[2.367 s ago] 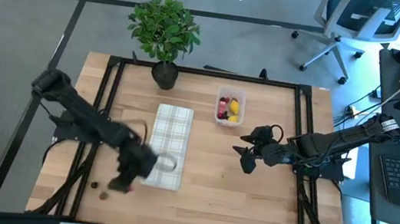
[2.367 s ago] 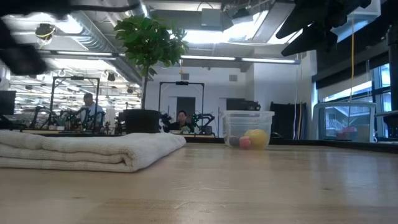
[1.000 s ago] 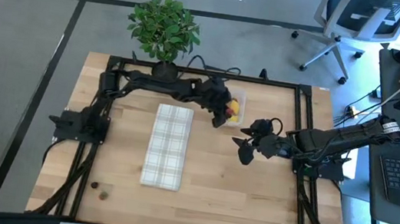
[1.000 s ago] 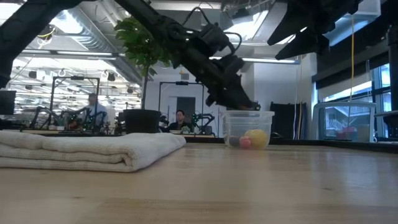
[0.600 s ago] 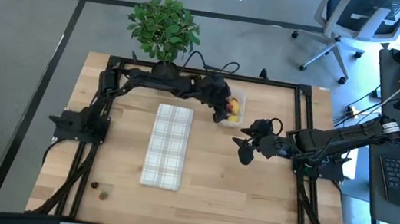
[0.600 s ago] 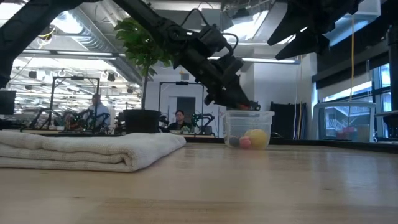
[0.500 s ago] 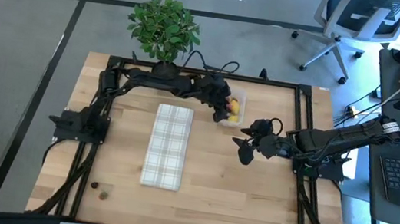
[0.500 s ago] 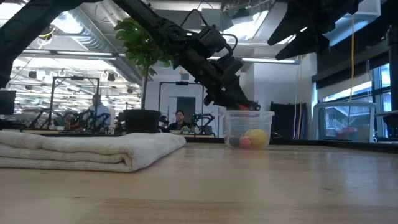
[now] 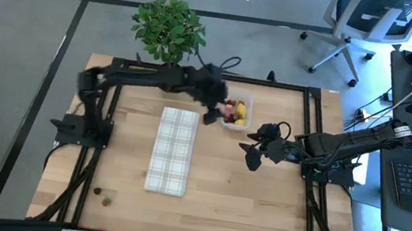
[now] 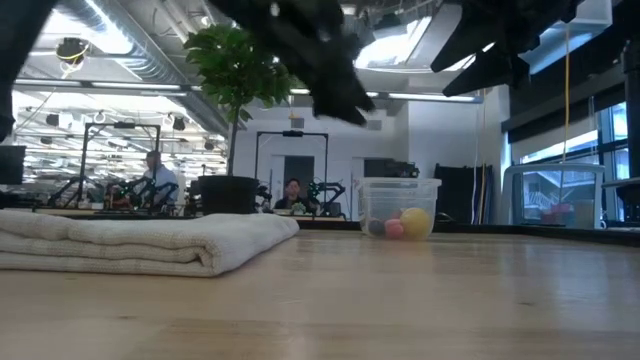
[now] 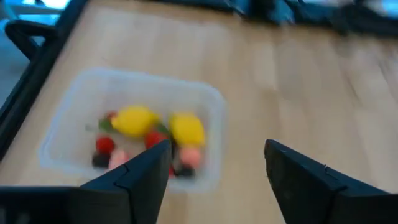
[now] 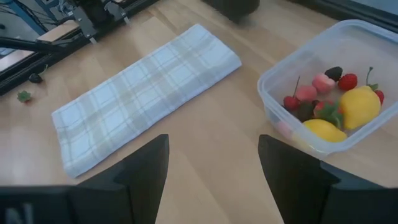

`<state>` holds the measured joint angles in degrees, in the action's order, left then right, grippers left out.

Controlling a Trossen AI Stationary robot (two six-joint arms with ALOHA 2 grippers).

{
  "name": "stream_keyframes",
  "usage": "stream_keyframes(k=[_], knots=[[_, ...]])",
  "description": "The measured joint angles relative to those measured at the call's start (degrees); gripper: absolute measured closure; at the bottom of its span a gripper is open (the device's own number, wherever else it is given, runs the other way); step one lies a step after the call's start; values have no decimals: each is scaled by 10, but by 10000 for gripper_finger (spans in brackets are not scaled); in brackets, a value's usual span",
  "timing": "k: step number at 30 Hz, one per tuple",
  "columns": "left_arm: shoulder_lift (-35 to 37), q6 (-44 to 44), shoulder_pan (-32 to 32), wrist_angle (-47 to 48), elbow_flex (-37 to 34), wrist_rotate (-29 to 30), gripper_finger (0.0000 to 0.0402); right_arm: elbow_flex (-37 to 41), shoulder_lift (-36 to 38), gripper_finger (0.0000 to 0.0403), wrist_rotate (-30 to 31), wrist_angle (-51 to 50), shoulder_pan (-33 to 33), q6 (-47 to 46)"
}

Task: Pick and placing Produce into tupperware
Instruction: Put the strawberry into the transparent bin

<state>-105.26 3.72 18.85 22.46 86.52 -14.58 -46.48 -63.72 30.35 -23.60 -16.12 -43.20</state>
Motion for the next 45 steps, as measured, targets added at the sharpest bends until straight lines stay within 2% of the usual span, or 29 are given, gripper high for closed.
stream_keyframes(k=[4, 7, 13, 20, 24, 29, 32, 38, 42, 45], knots=[[97, 56, -45, 176, 0, 5, 141, 0, 0, 153, -5, 2, 0, 0], [168, 43, -94, 299, 0, 5, 136, 0, 0, 153, -5, 2, 0, 0], [262, -86, -220, 480, -1, 2, 141, 0, 0, 153, -5, 2, 0, 2], [286, -272, -390, 582, -1, 9, 137, 0, 0, 153, -5, 4, 0, 16], [284, -360, -479, 585, -24, 48, 139, 0, 0, 153, -5, 6, 0, 16], [284, -506, -567, 572, -96, 65, 147, 0, 0, 153, -4, 6, 0, 17], [284, -576, -621, 505, -157, 62, 153, 0, 0, 153, -4, 6, 0, 17], [283, -677, -705, 292, -279, 95, 166, 0, 0, 153, -4, 7, 0, 16], [282, -750, -732, 263, -327, 109, 176, 0, 0, 153, -4, 7, 0, 16], [271, -751, -742, 257, -340, 110, 184, 0, 0, 153, -4, 7, 0, 16]])
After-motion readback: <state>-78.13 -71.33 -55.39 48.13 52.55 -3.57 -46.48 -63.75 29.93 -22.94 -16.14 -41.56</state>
